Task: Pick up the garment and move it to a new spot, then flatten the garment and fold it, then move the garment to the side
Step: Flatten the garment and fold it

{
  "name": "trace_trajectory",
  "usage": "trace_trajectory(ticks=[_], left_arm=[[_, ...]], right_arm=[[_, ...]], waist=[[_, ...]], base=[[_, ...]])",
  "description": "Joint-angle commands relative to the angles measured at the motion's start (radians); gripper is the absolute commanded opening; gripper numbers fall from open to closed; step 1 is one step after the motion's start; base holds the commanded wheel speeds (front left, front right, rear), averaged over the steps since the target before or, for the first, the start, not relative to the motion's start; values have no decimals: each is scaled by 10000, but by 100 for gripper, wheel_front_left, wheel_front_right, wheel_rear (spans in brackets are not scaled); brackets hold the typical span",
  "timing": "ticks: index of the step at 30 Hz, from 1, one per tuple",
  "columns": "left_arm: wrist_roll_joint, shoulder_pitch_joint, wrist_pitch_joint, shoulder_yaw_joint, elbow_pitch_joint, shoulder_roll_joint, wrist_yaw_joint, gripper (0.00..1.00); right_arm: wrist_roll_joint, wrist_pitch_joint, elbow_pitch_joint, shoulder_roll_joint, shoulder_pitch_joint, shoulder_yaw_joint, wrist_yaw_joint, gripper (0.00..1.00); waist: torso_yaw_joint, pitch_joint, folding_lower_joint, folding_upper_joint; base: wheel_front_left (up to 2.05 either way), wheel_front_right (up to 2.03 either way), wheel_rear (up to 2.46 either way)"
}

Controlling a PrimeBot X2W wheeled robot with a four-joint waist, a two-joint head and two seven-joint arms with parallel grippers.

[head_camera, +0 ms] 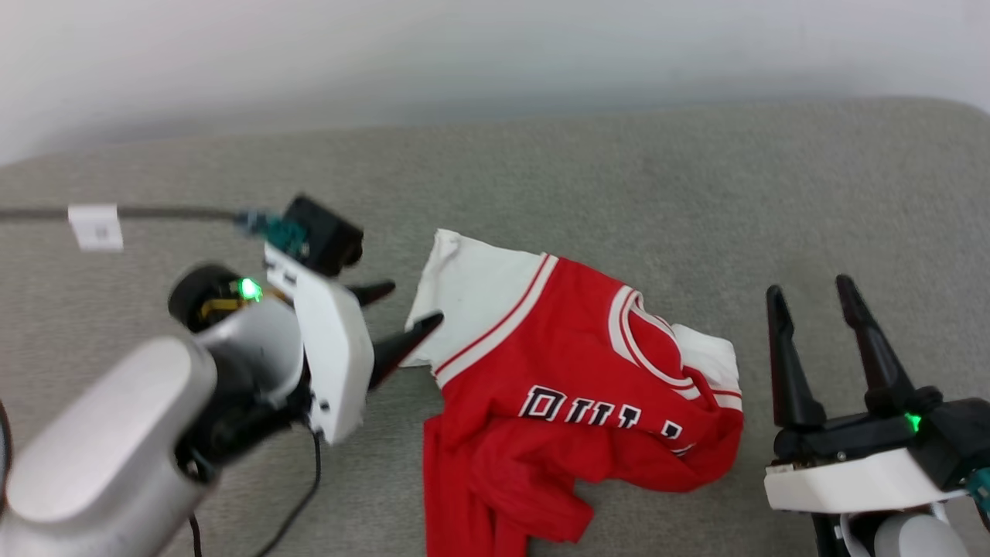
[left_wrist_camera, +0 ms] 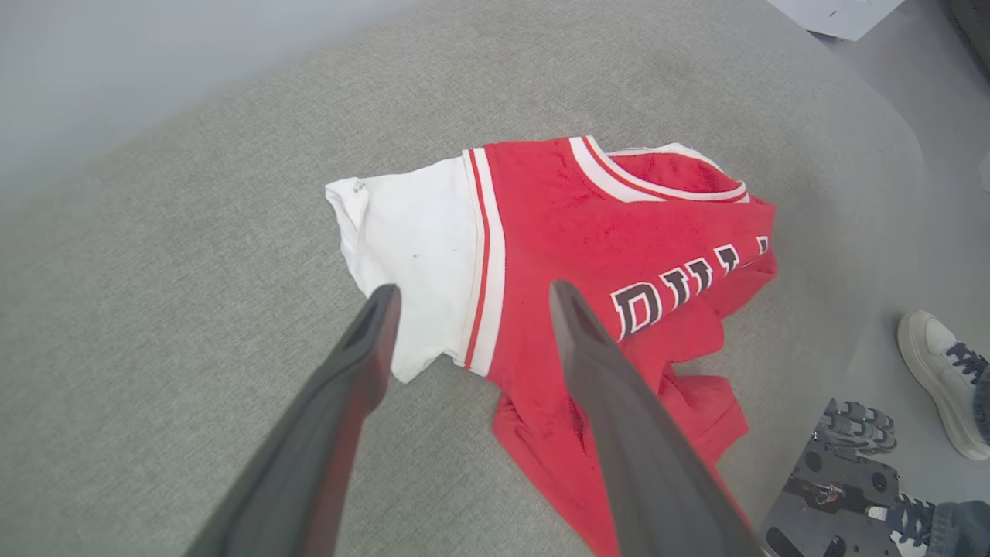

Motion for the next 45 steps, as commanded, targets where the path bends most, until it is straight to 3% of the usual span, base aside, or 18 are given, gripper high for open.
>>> trace_trajectory(ticks=[1, 12, 22, 23, 24, 33, 45], left_arm=[[-51, -407, 321, -4, 203, -14, -50, 100], [129, -3468, 3081, -395, 2871, 80, -356, 100], [582, -3953, 3296, -1022, 4439, -197, -554, 100], [604, -3888, 3297, -1137, 4547, -202, -593, 57], [610, -3825, 3201, -1188, 4619, -215, -611, 0], [629, -3770, 1027, -593, 5098, -432, -680, 0], [291, -2613, -1559, 524, 5934, 182, -368, 0]], right_arm=[[-58, -17, -79, 15, -176, -56, -3, 100], [404, -17, -437, 18, -697, -143, -3, 100], [582, -17, -347, 16, -874, -275, -3, 100], [583, -17, -345, 16, -868, -260, -3, 100], [575, -17, -344, 18, -875, -246, -3, 100], [276, -16, -225, 16, -757, -302, -3, 100], [-230, -18, 146, 12, -223, -190, -3, 100]], waist=[[-463, 536, 0, -1], [-1761, 2229, 0, -1], [-2070, 2841, 0, -1], [-2070, 2849, 0, -1], [-2063, 2855, 0, -1], [-1478, 2303, 0, -1], [-175, 745, 0, -1]], base=[[0, 0, 0], [0, 0, 0], [0, 0, 0], [0, 0, 0], [0, 0, 0], [0, 0, 0], [0, 0, 0]])
